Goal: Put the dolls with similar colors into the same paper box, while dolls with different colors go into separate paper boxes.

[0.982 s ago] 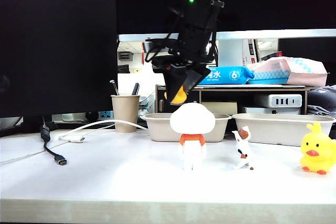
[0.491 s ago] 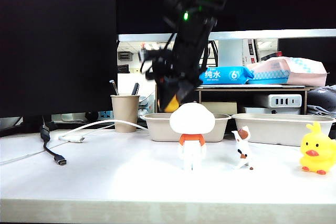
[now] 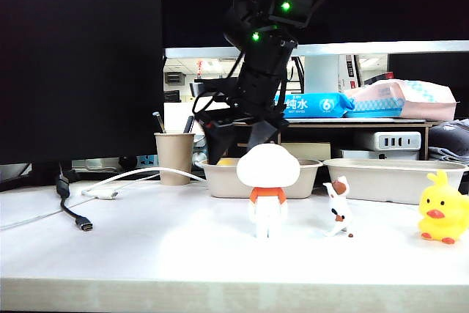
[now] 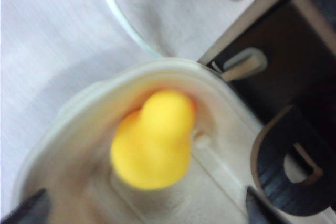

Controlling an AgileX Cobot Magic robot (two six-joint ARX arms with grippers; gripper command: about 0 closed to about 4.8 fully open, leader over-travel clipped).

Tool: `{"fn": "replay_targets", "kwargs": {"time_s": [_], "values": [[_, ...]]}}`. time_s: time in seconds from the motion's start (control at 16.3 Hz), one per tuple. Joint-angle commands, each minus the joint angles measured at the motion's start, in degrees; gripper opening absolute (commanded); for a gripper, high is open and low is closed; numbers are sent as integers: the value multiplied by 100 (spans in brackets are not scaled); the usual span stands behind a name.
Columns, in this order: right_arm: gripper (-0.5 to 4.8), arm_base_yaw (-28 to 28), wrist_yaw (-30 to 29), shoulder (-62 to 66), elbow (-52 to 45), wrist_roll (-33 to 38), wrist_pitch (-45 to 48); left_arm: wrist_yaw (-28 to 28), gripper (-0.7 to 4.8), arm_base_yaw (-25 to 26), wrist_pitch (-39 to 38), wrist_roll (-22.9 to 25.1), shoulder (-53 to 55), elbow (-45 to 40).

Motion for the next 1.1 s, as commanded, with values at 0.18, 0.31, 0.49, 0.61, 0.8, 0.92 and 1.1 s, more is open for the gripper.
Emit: {"fn": "replay_targets", "kwargs": {"time_s": [0.18,0.31,0.49,0.61,0.8,0.92,1.1], "values": [[467,15,0,-31,898,101,-1388,0,-5,4,79,7,188,13],[468,20,2,-138,1305,101,-2157,0,-5,-2,79,7,640,13],[468,22,-225,-702,1397,210,-2903,-17,-5,-363,76,7,1233,13],[468,22,-774,-1038,1390,258,-3633,2,-5,-680,76,7,1495,13],[468,149,-791,-1102,1261,282,-4356,-2,-5,-713,79,7,1705,13],[468,343,-793,-1102,997,411,-4430,-2,-5,-713,81,7,1707,15],[468,813,-787,-1104,667,437,-4542,-11,-5,-715,76,7,1705,15]]}}
